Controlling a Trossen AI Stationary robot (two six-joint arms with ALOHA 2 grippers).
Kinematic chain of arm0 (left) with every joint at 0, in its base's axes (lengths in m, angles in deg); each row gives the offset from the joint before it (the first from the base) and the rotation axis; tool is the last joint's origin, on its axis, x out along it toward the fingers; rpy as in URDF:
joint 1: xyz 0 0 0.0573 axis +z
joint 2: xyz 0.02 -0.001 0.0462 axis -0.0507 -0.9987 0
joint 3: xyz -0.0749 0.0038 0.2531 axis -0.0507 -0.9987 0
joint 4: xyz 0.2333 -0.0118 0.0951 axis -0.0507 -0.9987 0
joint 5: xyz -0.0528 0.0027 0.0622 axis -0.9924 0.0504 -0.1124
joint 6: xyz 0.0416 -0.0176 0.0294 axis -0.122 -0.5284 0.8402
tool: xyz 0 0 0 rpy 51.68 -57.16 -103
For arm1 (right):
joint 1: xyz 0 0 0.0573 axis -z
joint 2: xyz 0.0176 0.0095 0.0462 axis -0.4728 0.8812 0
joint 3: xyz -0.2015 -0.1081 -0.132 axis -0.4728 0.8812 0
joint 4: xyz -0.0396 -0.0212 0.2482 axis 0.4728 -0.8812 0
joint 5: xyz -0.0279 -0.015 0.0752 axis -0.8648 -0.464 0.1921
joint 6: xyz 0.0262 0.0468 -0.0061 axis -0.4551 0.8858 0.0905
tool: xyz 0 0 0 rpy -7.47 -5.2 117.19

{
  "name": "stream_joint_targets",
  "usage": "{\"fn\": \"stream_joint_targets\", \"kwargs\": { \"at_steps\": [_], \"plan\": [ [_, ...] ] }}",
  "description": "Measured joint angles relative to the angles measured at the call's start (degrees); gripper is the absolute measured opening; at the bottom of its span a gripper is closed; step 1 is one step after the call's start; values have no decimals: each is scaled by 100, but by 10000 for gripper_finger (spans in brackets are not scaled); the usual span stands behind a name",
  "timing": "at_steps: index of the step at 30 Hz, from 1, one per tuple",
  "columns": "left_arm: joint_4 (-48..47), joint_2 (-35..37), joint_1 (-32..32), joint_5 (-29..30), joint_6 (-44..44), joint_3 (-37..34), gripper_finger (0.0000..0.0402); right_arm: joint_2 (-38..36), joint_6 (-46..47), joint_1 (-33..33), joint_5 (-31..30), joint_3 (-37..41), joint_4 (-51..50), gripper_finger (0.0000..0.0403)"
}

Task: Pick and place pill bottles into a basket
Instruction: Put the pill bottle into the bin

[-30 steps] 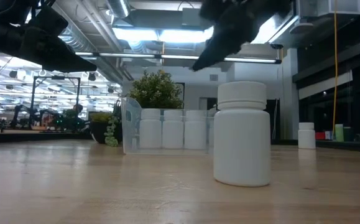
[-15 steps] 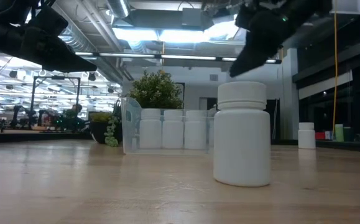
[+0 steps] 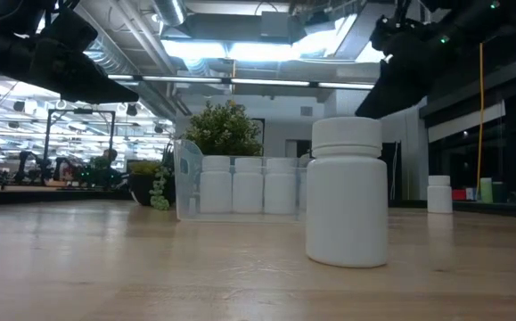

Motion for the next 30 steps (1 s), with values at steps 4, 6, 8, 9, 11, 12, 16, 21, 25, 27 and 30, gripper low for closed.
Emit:
{"fn": "stream_joint_targets", "kwargs": {
  "at_steps": [4, 6, 8, 9, 11, 12, 16, 21, 25, 27, 30],
  "plan": [
    [0, 2, -1, 0, 0, 0, 6, -69, 368, 2, -491, 149, -100, 240],
    [-1, 0, -2, 1, 0, 0, 6, -67, 555, 6, -782, 159, -271, 240],
    [-1, 2, 0, 2, 0, 0, 7, -60, 717, 26, -1011, 159, -411, 240],
    [0, 0, 0, 3, 0, 0, 7, -58, 759, 44, -1030, 159, -462, 240],
    [0, 2, -2, 5, 0, 0, 8, -58, 765, 77, -1028, 159, -481, 240],
    [-2, 2, 0, 5, 0, 0, 8, -58, 759, 81, -1020, 160, -470, 240],
    [0, 2, 0, 5, 0, 0, 6, -52, 774, 81, -999, 159, -470, 240],
    [0, 1, 0, 7, 0, 0, 8, -52, 1084, 85, -1144, 159, -470, 240],
    [0, 2, 0, 7, 0, 0, 6, -52, 1439, 90, -1570, 159, -487, 240],
    [-2, 1, 0, 7, 0, 0, 6, -52, 1640, 139, -1650, 159, -570, 240],
    [0, 0, 0, 24, 0, 0, 8, -52, 2128, 289, -1652, 159, -965, 240]
  ]
}}
